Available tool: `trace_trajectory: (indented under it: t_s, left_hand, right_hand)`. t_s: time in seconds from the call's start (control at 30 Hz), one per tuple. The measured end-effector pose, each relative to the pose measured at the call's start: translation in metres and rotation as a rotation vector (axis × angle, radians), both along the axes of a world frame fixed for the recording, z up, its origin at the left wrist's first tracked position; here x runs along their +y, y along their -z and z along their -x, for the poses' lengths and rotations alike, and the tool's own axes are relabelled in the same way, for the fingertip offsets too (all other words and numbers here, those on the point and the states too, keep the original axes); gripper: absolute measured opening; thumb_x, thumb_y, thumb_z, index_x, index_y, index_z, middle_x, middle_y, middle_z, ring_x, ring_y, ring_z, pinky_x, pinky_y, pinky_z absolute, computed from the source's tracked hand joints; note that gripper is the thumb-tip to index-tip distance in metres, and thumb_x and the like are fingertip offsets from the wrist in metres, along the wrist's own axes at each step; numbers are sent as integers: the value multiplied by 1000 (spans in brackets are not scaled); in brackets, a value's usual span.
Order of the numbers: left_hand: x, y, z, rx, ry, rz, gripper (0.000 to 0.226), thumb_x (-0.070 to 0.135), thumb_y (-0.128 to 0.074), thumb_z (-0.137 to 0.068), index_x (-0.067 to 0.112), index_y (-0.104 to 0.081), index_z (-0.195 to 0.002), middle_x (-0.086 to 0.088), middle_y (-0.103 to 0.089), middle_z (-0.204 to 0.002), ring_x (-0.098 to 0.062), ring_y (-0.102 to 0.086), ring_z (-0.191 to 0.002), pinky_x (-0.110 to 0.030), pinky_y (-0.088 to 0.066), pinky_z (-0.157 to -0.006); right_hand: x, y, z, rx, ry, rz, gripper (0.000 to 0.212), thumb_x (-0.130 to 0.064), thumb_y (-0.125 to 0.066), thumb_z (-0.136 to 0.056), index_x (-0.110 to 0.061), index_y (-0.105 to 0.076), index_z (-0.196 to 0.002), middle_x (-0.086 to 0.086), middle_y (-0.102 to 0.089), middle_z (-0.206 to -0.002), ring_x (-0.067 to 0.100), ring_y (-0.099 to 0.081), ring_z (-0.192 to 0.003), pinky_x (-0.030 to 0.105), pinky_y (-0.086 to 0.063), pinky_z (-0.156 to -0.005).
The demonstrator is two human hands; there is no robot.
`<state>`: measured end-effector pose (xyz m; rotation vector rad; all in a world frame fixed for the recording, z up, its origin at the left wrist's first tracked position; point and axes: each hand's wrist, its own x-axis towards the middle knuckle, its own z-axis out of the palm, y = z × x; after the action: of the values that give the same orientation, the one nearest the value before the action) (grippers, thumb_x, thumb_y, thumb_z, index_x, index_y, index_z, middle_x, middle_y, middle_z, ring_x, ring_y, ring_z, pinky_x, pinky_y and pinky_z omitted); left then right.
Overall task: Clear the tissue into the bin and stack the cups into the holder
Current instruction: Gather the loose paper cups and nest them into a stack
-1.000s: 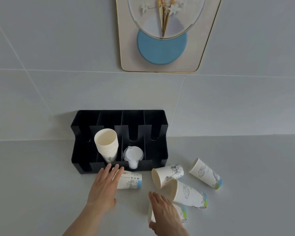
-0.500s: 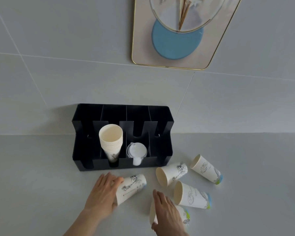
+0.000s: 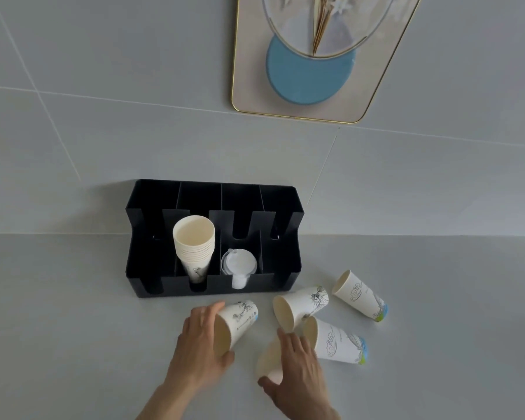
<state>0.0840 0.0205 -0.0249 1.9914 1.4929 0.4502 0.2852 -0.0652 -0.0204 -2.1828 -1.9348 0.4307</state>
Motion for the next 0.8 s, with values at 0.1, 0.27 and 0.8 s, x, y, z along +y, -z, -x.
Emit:
trace_trajectory:
  t_s: [0.1, 0.27, 0.8]
  left_hand:
    - [16, -22, -1, -46, 4, -114, 98, 39, -76, -60, 26, -27, -144, 8, -42, -132, -19, -41, -120, -37, -44, -99]
    - [11, -29, -3, -19, 76, -151, 92, 53, -70, -59, 29, -38, -142, 14, -44, -133, -15, -38, -122, -33, -37, -102]
    - [-30, -2, -5, -372, -81, 58, 120, 48, -87, -55, 52, -11, -147, 38, -37, -132, 9, -54, -109, -8, -49, -76]
  right_hand:
    - [7, -29, -13, 148, 103, -150, 97, -62, -72, -66, -21, -38, -147, -11, -51, -115, 21, -51, -111, 32, -48, -90]
    - [23, -93, -24, 349, 225, -346, 92, -52, -77, -73, -25, -35, -149, -15, -45, -123, 8, -46, -115, 28, -43, -93]
    - [18, -55, 33, 371, -156, -133, 96, -56, -70, -82, -22, -22, -159, -17, -20, -163, 0, -21, -148, 18, -25, -117]
